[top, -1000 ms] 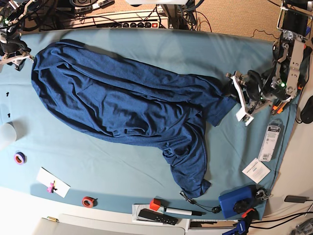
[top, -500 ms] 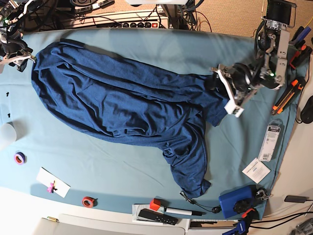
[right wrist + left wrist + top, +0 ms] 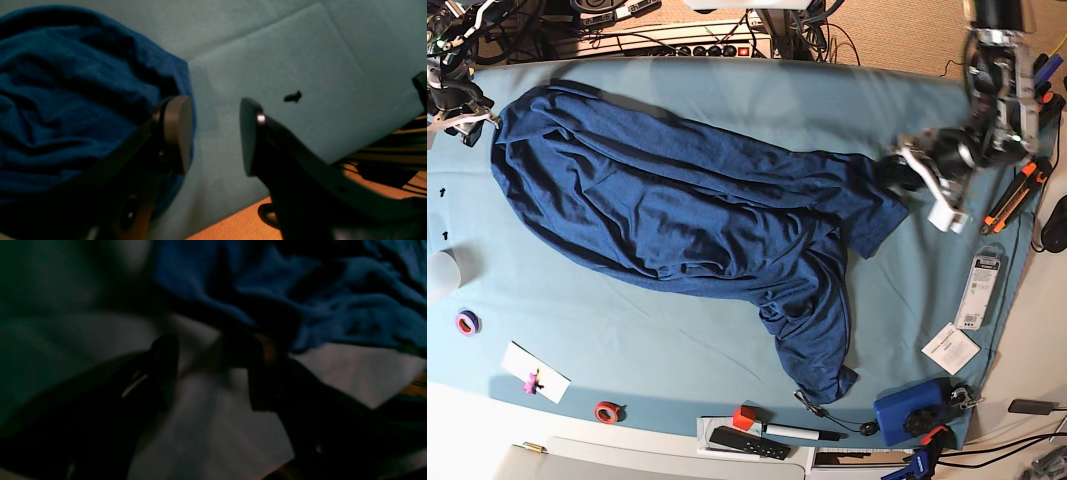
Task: Layout the t-shirt on the table in an organized manner, then fold the t-shirt properly
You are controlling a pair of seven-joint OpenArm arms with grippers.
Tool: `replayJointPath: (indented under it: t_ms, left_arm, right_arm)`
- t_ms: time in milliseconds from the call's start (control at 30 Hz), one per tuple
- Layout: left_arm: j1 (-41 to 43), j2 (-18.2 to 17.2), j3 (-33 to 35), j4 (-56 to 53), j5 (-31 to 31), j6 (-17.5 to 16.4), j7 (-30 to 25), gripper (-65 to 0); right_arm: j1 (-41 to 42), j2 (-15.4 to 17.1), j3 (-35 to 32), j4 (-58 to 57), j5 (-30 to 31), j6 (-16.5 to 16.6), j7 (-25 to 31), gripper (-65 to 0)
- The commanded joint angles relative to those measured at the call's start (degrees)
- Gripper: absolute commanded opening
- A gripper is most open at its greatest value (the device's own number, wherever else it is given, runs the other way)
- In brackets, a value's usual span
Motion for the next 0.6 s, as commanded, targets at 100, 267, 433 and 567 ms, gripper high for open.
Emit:
replayJointPath:
  t_ms: [100,267,433,567]
  left_arm:
    - [-0.3,3.2,-0.3,0.9,-3.1,-1.3,-0.2,-31.5]
    - [-0.4,4.5,-0.3,0.9,-4.1,-1.7,-0.4,-31.5]
    - [-0.4,5.0,-0.3,0.9,-1.7,-1.7,-2.2,-31.5]
    - [-0.4,5.0,-0.3,0.9,0.7,-1.7,-3.5,-31.5]
  right_arm:
    - [0.0,1.0,0.4,1.0,0.3,0.1,-0.2,-40.7]
    - [-0.2,-0.3,0.4,1.0,0.7,0.1,-1.2,-40.7]
    - [-0.3,-3.1,0.4,1.0,3.1,0.2,-0.8,-40.7]
    - [-0.3,-3.6,0.4,1.0,3.1,0.2,-0.6,-40.7]
